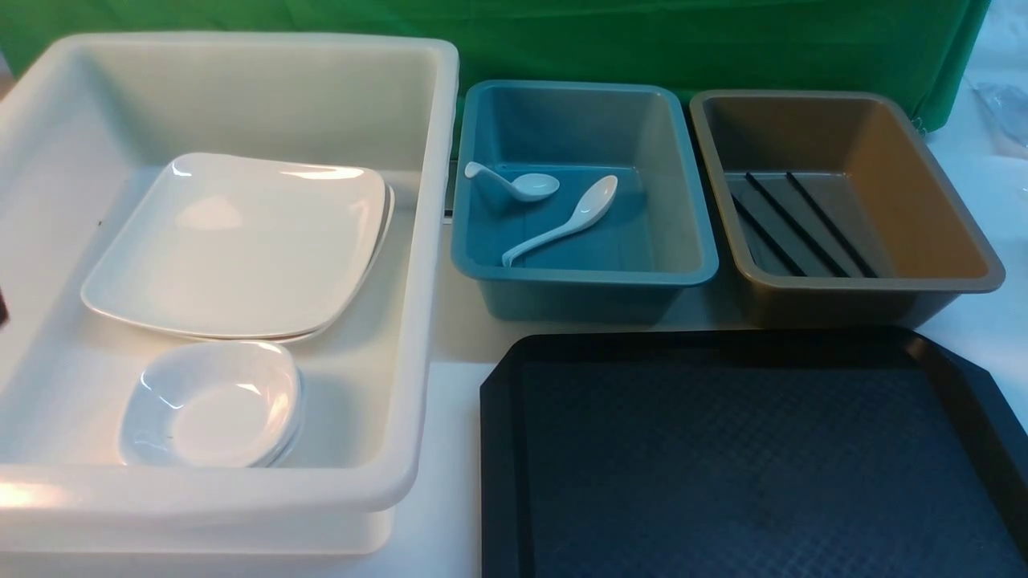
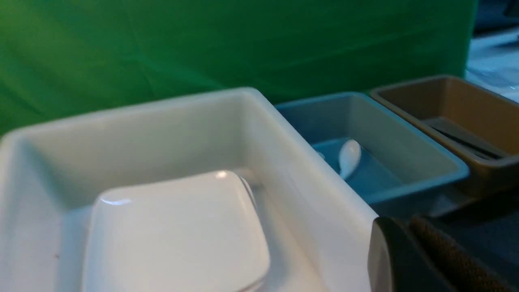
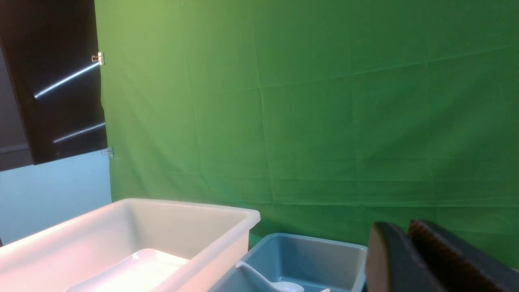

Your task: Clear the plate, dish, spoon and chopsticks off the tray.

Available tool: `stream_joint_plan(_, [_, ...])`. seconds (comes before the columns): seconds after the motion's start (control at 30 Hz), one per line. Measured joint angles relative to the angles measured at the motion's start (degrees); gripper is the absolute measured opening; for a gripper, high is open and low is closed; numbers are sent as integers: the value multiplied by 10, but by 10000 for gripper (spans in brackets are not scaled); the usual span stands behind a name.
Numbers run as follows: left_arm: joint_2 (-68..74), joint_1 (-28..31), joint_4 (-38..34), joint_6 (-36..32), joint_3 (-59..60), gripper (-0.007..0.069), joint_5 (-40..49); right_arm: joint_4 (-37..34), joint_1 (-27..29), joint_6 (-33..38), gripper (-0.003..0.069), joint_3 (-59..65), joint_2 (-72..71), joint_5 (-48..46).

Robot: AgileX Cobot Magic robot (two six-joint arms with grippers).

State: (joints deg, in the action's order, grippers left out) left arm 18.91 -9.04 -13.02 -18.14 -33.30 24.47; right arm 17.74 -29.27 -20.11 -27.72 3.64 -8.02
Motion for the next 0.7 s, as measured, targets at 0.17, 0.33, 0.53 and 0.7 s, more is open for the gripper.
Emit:
stream_joint_plan(0.17, [-68,42,52,51,91,36,-102,0,0,0,106,0,0,0])
stream_joint_plan(0.33, [-172,134,62,62,251,36,-159,0,0,0,121,0,0,0])
stream_joint_plan(0.53, [-189,154,80,65,336,36,-145,0,0,0,133,0,-1,0])
stream_joint_plan(0.7, [-189,154,86,64,336,36,-114,0,0,0,145,0,-1,0])
